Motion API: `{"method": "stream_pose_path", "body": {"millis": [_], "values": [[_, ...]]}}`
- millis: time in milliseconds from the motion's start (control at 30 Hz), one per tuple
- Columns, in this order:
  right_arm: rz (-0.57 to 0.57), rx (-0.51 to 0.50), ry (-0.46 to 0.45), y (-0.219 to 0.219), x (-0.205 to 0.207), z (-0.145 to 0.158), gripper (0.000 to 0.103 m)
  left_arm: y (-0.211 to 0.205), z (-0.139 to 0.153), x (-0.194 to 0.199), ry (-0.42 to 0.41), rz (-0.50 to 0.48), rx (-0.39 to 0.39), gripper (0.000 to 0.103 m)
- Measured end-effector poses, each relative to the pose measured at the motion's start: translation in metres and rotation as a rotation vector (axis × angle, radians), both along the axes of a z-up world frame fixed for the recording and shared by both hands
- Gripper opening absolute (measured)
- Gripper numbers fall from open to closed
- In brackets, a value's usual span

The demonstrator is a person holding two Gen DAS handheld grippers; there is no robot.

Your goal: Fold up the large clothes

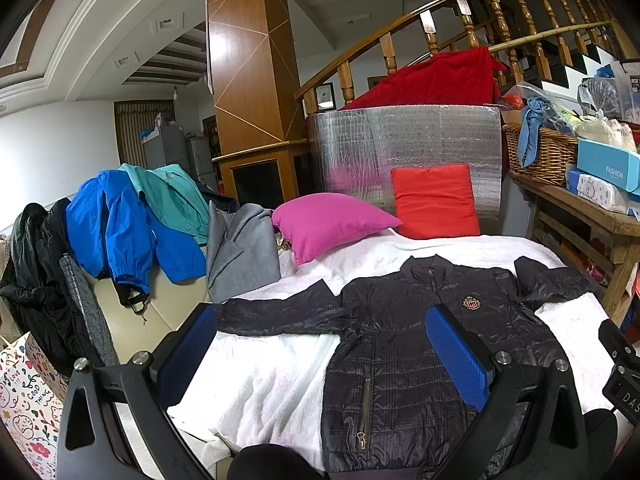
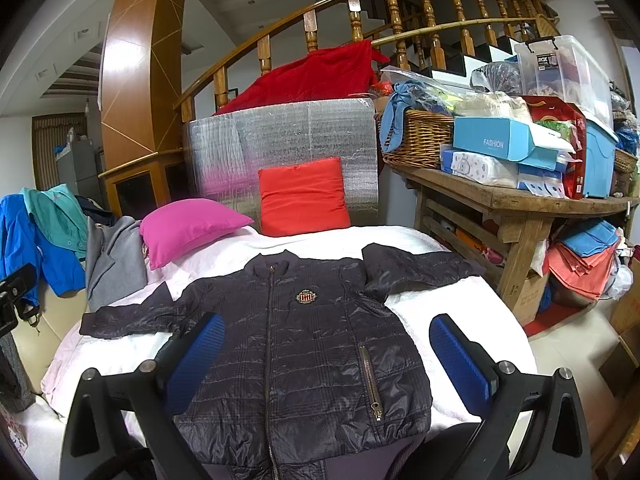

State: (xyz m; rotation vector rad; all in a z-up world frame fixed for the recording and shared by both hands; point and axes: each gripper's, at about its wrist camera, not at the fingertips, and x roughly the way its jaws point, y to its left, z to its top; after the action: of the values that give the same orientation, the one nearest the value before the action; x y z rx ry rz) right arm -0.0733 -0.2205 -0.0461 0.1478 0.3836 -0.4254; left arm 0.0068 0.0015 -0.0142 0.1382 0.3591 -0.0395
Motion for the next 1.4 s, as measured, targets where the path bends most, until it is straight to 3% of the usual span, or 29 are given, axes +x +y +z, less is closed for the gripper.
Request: {"method": "stream_pose_path", "body": {"millis": [467,800,967,1133,1400], "values": [[-0.021,0.01,0.023,-0.014,0.014,-0.001,0.103,-0.006,-0.01,0.021,0.036,0.0,-0.002,0.103],[-0.05,0.068,0.046,-0.051,0.06,-0.009,0.103,-0.015,-0.037,0.075,0.103,0.008,0.027,0.103],[-0.03,0.259,0.031,-0.125,0.099,-0.036,0.103,-0.035,-0.089,0.149,0.267,-0.025,0.049,0.103],[-0.046,0.516,-0.003,-0.236,0.137,-0.089,0.103,-0.066,-0.171,0.233,0.48,-0.062,0.049,0.103],[-0.189,0.96,-0.153,-0.4,0.18,-0.179,0.103,-0.113,-0.254,0.315,0.627,-0.051,0.065,0.103]]}}
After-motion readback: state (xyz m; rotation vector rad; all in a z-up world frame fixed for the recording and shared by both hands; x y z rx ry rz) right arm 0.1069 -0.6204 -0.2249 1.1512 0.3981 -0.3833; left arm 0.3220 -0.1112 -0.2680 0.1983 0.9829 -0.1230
